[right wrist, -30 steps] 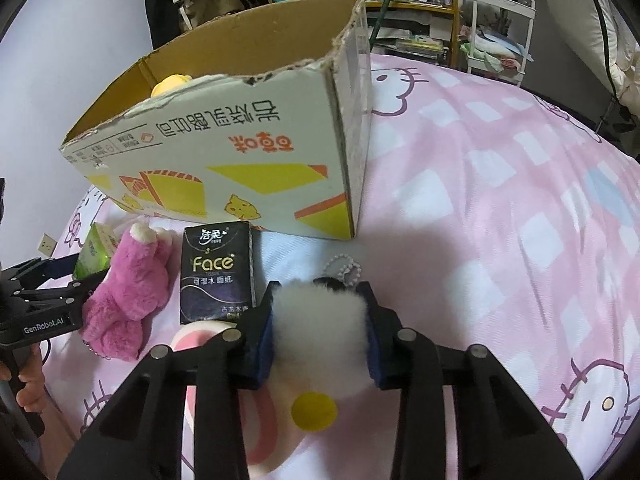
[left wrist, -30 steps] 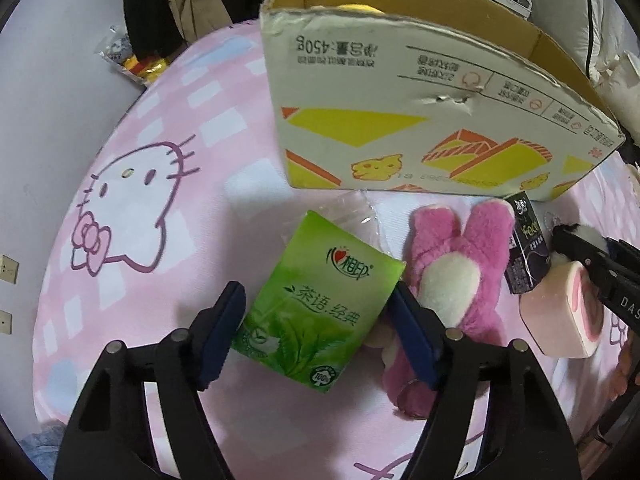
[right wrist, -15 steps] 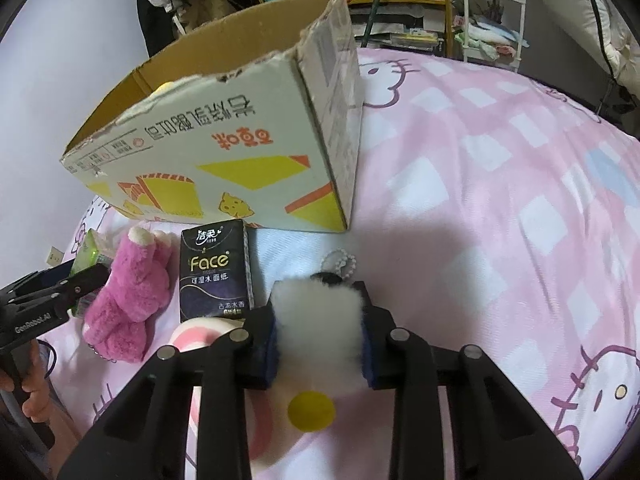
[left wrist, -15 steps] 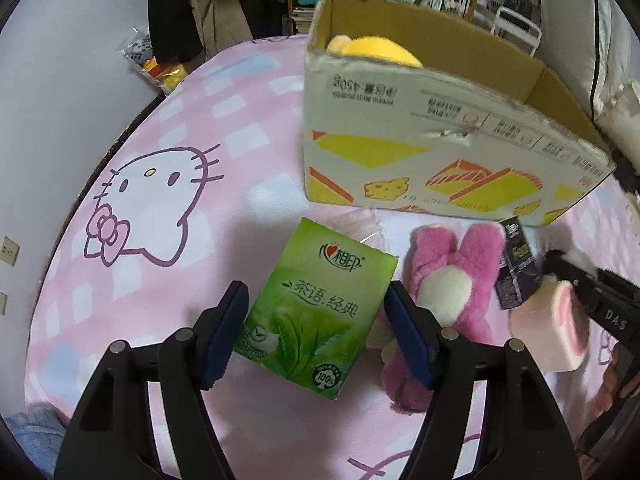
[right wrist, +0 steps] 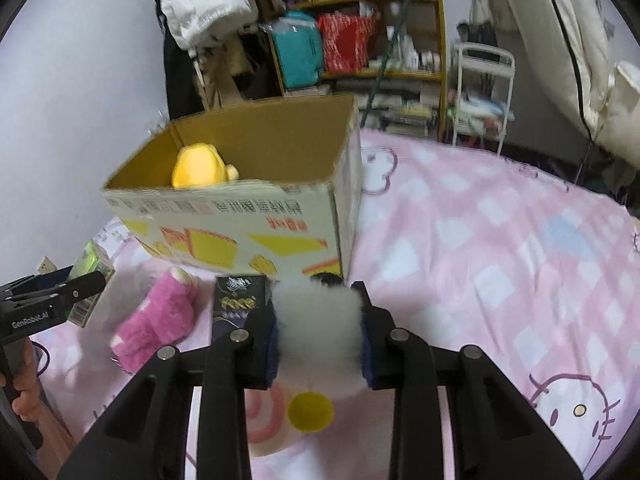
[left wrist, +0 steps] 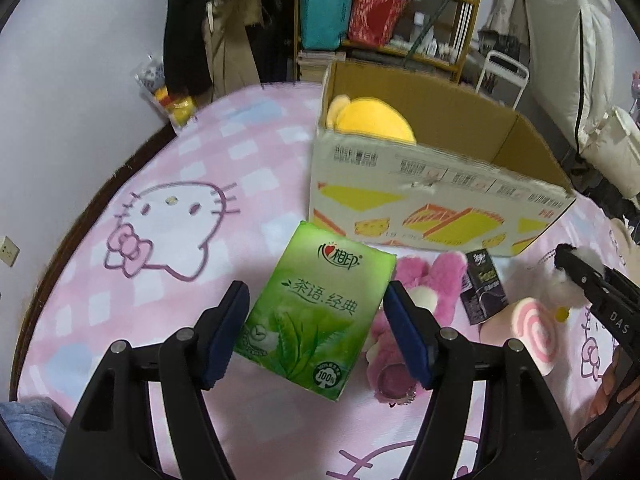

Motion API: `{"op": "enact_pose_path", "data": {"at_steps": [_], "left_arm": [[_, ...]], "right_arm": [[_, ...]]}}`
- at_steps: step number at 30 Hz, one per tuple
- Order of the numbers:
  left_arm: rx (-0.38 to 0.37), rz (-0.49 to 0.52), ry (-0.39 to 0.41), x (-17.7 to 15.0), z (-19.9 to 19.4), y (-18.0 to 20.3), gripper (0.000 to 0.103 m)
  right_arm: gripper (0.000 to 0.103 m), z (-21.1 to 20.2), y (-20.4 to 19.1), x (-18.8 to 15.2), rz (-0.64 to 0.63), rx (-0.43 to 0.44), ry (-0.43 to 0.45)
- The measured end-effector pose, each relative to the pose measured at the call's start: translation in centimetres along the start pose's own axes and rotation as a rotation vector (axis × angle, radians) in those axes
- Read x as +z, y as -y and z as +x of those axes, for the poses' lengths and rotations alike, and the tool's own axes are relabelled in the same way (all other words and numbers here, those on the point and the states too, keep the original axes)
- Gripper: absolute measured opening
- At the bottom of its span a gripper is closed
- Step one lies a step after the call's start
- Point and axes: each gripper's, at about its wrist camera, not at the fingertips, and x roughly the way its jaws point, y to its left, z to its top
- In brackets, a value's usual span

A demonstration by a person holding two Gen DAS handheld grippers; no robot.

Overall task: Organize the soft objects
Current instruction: 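Lift the tissue pack and fluff cushion up over the cardboard box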

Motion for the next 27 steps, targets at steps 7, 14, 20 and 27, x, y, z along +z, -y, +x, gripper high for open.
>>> {"op": "enact_pose_path", "data": {"at_steps": [7, 14, 20, 27], "left_arm": [[0.012, 0.025, 0.165, 0.3, -4.5, 0.3, 0.069], [-0.058, 0.068, 0.219, 0.8, -6.5, 0.7, 0.048], [-0.028, 0.005, 0.064, 0.8, -2.9, -0.3, 0.049], [-0.004, -0.057, -0.123, 0.1, 1.3, -1.5, 0.068]], "right_arm": [[0.033, -3.8, -1.1, 0.9, -0.023, 0.027, 0.139], [0.033, -6.2, -1.6, 1.9, -0.033, 0.058, 0.217], [0.033, -5.5, -2.1, 1.6, -0.055, 0.067, 0.189], [0.033, -5.1, -2.0, 1.4, -0.048, 0.069, 0.178]]}}
